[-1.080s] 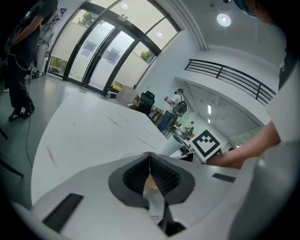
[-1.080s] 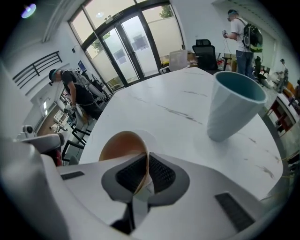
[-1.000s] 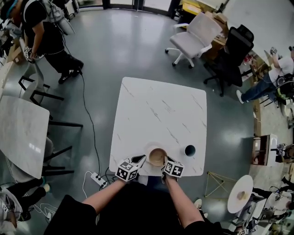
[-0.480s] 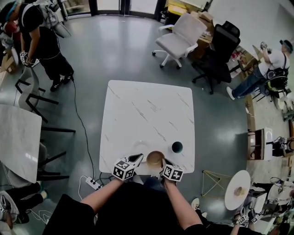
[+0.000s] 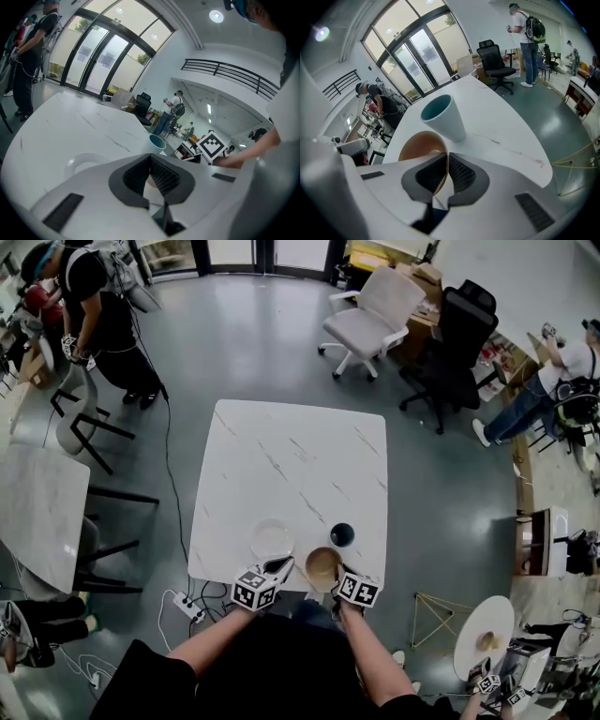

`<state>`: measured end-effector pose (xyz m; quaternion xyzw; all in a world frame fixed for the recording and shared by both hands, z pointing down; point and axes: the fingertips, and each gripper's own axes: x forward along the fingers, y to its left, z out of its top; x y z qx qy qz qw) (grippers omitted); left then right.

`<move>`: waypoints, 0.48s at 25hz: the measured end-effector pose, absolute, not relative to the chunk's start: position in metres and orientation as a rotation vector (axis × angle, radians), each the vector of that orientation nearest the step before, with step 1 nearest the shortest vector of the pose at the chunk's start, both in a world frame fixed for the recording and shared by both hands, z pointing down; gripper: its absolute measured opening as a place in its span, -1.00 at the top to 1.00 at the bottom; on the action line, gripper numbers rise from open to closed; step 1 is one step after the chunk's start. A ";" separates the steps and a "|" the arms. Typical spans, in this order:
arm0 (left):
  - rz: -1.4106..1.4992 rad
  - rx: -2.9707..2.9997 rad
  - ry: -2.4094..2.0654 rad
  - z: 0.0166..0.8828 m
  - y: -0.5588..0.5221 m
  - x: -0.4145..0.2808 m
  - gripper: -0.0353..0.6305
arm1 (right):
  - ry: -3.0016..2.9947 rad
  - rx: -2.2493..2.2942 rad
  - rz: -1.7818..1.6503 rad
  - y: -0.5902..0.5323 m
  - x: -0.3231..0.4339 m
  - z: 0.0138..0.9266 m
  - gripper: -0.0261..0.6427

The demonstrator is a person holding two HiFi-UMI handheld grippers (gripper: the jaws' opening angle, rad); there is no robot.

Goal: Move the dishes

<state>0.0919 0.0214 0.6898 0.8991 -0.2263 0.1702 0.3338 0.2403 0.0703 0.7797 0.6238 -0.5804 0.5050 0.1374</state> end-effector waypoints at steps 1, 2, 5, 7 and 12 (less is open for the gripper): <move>0.446 2.346 -0.596 0.690 0.025 0.097 0.84 | -1.686 1.793 1.458 0.071 0.245 0.780 0.83; 0.449 2.345 -0.600 0.689 0.029 0.102 0.84 | -1.694 1.777 1.451 0.072 0.248 0.781 0.83; 0.464 2.341 -0.615 0.691 0.038 0.111 0.84 | -1.714 1.728 1.439 0.075 0.254 0.787 0.83; 0.468 2.333 -0.631 0.692 0.041 0.116 0.84 | -1.716 1.705 1.450 0.077 0.259 0.793 0.83; 0.453 2.323 -0.675 0.694 0.047 0.126 0.84 | -1.707 1.671 1.450 0.083 0.278 0.808 0.83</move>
